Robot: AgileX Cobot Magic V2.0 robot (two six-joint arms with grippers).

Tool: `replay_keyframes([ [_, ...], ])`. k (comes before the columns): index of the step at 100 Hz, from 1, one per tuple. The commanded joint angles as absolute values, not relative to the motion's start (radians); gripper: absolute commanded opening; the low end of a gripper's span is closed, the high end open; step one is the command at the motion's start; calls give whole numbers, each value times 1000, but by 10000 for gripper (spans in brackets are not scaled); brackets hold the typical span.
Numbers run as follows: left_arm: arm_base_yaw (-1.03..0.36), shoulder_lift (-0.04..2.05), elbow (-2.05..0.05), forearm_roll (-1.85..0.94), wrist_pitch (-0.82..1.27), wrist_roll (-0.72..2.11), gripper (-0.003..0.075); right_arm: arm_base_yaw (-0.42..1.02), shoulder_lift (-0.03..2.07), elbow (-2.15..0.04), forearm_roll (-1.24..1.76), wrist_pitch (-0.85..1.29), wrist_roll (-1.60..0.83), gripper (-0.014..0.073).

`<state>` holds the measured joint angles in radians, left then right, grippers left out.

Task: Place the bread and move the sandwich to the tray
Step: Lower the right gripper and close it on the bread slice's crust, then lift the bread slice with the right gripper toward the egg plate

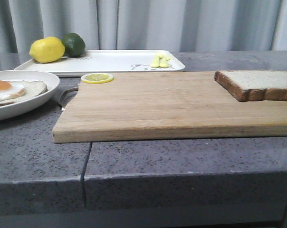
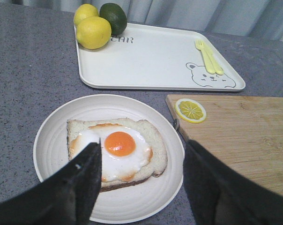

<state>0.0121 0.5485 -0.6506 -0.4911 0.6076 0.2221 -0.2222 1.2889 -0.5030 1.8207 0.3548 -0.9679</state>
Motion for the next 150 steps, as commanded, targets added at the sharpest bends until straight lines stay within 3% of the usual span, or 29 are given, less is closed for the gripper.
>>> replay_keyframes([
  [1,14,557,-686,-514,542,221,369,-231,1286,-522,1876,417,-981,440],
  [73,14,557,-686,-514,542,221,369,-231,1386,-531,1877,514,-983,440],
  [122,14,557,-686,-514,542,221,369,-231,1469,-552,1877,562,-990,386],
  [132,14,557,-686,-514,542,221,369,-231,1475,-552,1877,568,-990,321],
  [150,14,557,-686,-514,542,221,369,-231,1475,-552,1876,568,-990,69],
])
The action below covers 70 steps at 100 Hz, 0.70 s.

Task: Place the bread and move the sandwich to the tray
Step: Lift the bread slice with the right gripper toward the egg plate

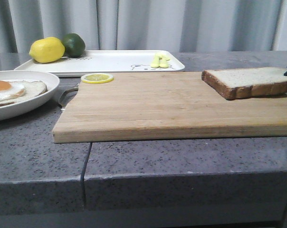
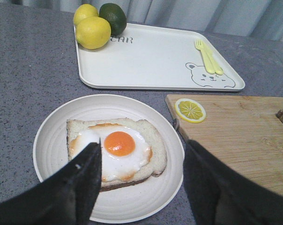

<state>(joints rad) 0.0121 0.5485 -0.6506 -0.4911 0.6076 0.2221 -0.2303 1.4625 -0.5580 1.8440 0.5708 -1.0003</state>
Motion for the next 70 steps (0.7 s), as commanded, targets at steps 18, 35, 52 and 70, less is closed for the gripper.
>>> replay_keyframes([
  [18,14,557,-686,-514,542,221,369,-231,1475,-552,1876,588,-990,-61],
  [35,14,557,-686,-514,542,221,369,-231,1443,-552,1876,636,-990,-61],
  [52,14,557,-686,-514,542,221,369,-231,1342,-563,1876,637,-990,-61],
  [70,14,557,-686,-514,542,221,369,-231,1227,-652,1876,637,-957,-61],
])
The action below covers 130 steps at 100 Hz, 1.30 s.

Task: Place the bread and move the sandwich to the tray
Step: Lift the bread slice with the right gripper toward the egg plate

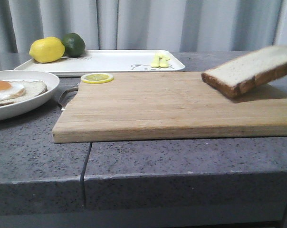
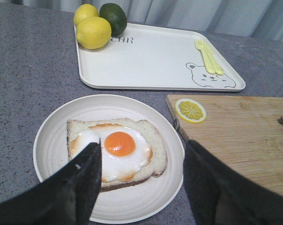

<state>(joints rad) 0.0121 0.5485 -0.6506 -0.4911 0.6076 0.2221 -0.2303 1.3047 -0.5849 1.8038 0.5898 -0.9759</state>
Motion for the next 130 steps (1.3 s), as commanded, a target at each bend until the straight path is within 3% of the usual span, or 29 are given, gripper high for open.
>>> replay_keyframes([
  [1,14,557,-686,-514,542,221,369,-231,1219,-656,1876,637,-950,-61],
  [28,14,557,-686,-514,542,221,369,-164,1139,-805,1876,604,-871,-61],
  [68,14,557,-686,-514,512,221,369,257,1183,-928,1877,223,-852,-61],
  [108,14,557,-686,-514,512,221,369,590,1435,-1139,1877,135,-796,-61],
  [130,14,557,-686,-514,512,221,369,683,1587,-1259,1877,126,-764,-61],
])
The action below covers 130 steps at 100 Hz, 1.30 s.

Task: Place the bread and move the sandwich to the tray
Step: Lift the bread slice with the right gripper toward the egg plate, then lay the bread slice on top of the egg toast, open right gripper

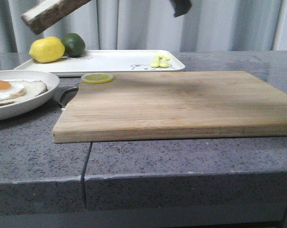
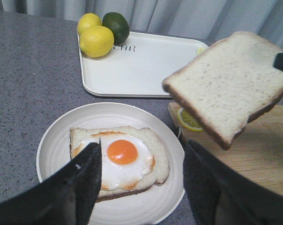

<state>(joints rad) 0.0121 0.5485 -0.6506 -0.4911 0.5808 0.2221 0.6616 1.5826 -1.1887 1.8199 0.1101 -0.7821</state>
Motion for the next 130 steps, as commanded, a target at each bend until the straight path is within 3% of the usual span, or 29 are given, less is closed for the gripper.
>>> replay_keyframes([
  [1,14,557,-686,-514,512,221,369,688,1591,-1261,1877,126,-762,-61],
  [72,14,557,-686,-514,512,221,369,792,1849,-1432,1877,172,-669,-61],
  [130,14,557,-686,-514,512,221,369,816,1895,-1445,1876,127,-666,-61],
])
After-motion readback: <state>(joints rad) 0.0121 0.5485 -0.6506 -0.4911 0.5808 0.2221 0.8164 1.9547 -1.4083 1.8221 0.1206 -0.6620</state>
